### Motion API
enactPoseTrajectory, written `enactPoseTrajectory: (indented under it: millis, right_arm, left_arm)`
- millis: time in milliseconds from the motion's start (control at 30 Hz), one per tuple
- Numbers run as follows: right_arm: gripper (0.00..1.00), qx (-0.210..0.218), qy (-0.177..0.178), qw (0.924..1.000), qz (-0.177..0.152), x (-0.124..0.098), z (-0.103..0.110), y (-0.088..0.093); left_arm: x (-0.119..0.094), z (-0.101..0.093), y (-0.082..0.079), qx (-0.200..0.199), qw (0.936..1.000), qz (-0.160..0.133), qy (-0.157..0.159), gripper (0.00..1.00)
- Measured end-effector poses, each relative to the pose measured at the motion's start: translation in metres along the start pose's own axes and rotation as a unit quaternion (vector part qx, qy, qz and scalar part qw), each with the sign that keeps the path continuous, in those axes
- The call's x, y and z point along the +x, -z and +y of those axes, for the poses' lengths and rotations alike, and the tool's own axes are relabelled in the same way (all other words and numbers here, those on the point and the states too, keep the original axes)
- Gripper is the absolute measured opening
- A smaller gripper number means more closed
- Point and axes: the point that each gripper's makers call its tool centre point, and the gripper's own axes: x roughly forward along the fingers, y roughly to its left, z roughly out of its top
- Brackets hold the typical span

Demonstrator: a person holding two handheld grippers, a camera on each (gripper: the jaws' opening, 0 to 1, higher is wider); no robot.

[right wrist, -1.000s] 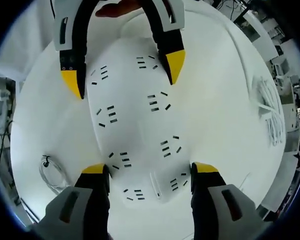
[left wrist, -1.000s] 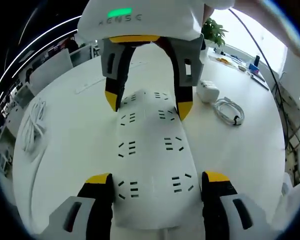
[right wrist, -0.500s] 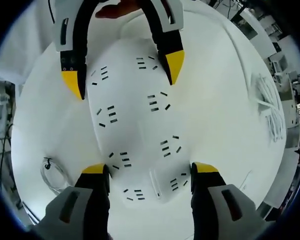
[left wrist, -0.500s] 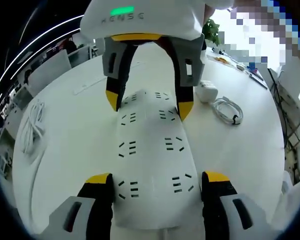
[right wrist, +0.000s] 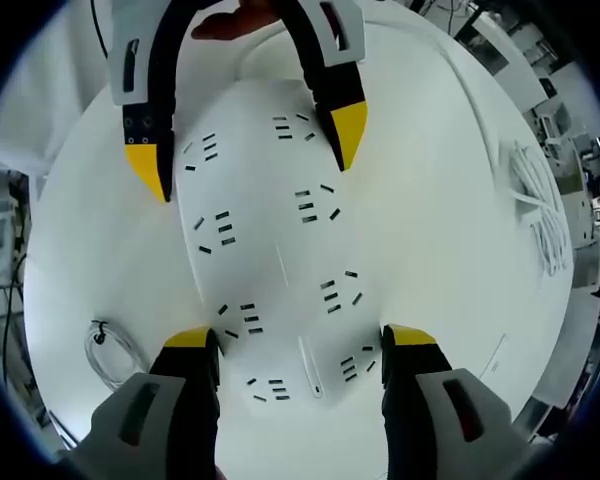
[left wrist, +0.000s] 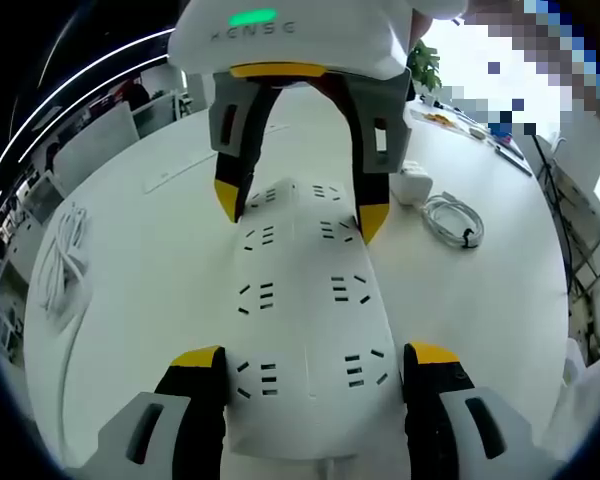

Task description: Straighten the power strip on the desk, plug the charger into it

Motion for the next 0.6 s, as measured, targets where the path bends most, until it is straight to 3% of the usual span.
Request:
enactPoseTrajectory:
  millis: [600]
  right_arm:
    - [0.64,0.013,0.001,0.9999,-0.004,-0.0013,0.0064,-0.0019]
  left_arm:
    - [-0.0007,-0.0020,0.0008,0.005,1.0000,-0.002,0.004,0.73]
